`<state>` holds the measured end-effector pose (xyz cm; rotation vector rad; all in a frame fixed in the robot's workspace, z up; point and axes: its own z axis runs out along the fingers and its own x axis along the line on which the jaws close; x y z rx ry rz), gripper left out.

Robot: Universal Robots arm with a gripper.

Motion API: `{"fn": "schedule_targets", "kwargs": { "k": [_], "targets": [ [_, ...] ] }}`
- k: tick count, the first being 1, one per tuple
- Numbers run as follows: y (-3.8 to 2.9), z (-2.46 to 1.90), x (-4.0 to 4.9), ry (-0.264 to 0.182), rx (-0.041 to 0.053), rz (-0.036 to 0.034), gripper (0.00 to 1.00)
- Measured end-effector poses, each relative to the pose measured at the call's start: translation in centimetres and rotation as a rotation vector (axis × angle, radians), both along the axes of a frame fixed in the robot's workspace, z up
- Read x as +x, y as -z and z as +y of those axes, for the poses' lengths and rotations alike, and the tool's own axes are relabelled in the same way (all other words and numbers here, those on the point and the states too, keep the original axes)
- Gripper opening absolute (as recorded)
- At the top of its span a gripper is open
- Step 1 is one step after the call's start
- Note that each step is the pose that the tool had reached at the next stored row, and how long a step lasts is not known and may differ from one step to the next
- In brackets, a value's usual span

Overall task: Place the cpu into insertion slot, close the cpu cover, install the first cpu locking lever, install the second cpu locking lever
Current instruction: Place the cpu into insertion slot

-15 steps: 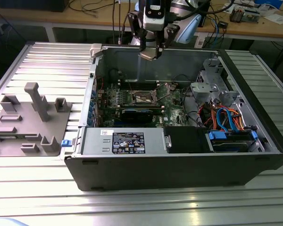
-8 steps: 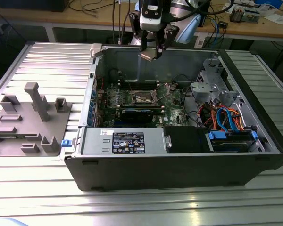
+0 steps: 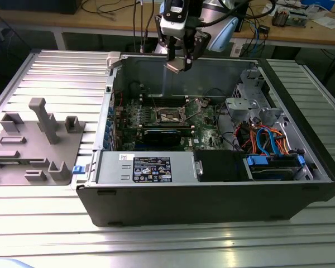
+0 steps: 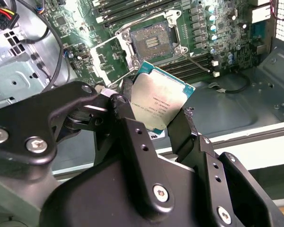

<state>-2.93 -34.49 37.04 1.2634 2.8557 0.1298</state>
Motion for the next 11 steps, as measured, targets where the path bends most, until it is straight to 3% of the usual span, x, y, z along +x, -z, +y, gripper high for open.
{"fn": "schedule_targets", "kwargs": {
  "k": [3, 11],
  "targets": [
    [0.10, 0.00, 0.01, 0.028, 0.0000, 0.0003, 0.54],
    [0.22, 0.00, 0.01, 0.050, 0.0001, 0.0003, 0.54]
  ]
}}
